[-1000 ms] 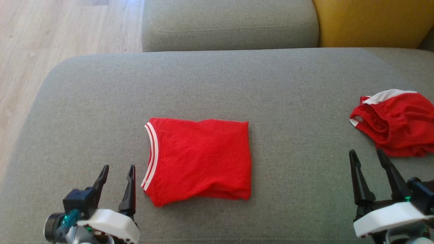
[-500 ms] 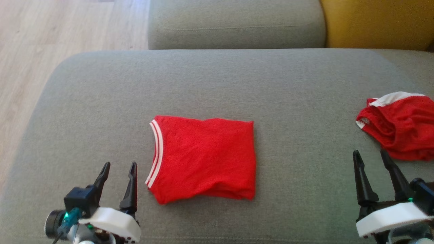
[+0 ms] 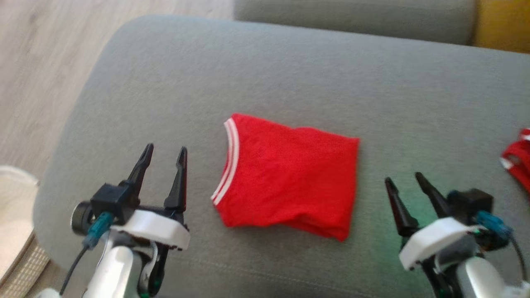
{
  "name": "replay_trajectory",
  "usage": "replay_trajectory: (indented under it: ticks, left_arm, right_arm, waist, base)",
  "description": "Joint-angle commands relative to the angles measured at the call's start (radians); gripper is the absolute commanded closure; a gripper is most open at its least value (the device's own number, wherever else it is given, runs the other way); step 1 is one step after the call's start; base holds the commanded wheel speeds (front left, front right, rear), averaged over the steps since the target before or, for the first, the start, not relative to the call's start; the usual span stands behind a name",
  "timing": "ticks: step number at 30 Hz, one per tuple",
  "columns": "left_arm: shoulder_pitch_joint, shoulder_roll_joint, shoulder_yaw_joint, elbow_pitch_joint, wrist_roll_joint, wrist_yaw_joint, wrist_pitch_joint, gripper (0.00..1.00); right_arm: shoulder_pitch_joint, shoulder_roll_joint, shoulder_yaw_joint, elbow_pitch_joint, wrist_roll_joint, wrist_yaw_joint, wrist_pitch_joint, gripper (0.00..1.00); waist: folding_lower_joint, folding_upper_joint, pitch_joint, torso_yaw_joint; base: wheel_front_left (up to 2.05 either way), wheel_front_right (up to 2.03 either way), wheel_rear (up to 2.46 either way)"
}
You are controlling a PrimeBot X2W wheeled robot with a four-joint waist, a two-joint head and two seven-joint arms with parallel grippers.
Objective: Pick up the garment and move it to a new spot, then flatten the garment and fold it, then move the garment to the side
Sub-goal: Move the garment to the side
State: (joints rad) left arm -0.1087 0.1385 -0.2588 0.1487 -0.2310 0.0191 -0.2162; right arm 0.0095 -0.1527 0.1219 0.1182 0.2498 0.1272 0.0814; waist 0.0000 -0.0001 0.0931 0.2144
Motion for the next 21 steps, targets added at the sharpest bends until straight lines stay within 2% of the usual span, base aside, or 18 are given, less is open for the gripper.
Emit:
replay_trajectory:
  ticks: [1,9,12,13,14,15,16,21]
  left_arm:
    - [-0.061,0.002,0.024,-0.016,0.006,-0.006,-0.016,0.00]
    - [-0.116,-0.022,0.002,0.026,0.013,-0.020,-0.039,0.00]
    - [-0.125,-0.027,0.003,0.032,0.014,-0.020,-0.042,0.00]
    - [-0.127,-0.028,0.005,0.034,0.014,-0.020,-0.043,0.00]
    - [-0.128,-0.029,0.007,0.035,0.014,-0.019,-0.044,0.00]
    - [-0.129,-0.030,0.009,0.036,0.014,-0.019,-0.044,0.00]
    - [-0.128,-0.031,0.010,0.036,0.013,-0.018,-0.044,0.00]
    - [-0.124,-0.032,0.019,0.020,0.020,-0.019,-0.045,0.00]
  right_arm:
    - [-0.054,-0.021,0.047,0.008,0.013,0.003,0.006,0.00]
    - [-0.137,-0.016,0.139,0.188,0.069,0.003,0.070,0.00]
    - [-0.162,-0.012,0.168,0.235,0.103,0.003,0.107,0.00]
    - [-0.172,-0.014,0.179,0.248,0.111,0.003,0.119,0.11]
    - [-0.183,-0.016,0.189,0.258,0.119,0.003,0.128,0.53]
    - [-0.192,-0.017,0.198,0.267,0.127,0.003,0.134,0.89]
    - [-0.201,-0.019,0.207,0.274,0.132,0.003,0.140,1.00]
    - [-0.239,-0.042,0.232,0.263,0.131,0.003,0.123,1.00]
  waist:
    - [0.0000,0.0001,0.054,0.062]
    - [0.0000,0.0001,0.095,0.120]
    - [0.0000,0.0001,0.107,0.121]
    - [0.0000,0.0001,0.110,0.119]
    - [0.0000,0.0001,0.113,0.116]
    - [0.0000,0.0001,0.114,0.113]
    - [0.0000,0.0001,0.116,0.109]
    - [0.0000,0.0001,0.122,0.072]
  base:
    - [0.00,0.00,0.00]
    - [0.00,0.00,0.00]
    - [0.00,0.00,0.00]
    - [0.00,0.00,0.00]
    - [0.00,0.00,0.00]
    - [0.00,0.00,0.00]
    - [0.00,0.00,0.00]
    - [0.00,0.00,0.00]
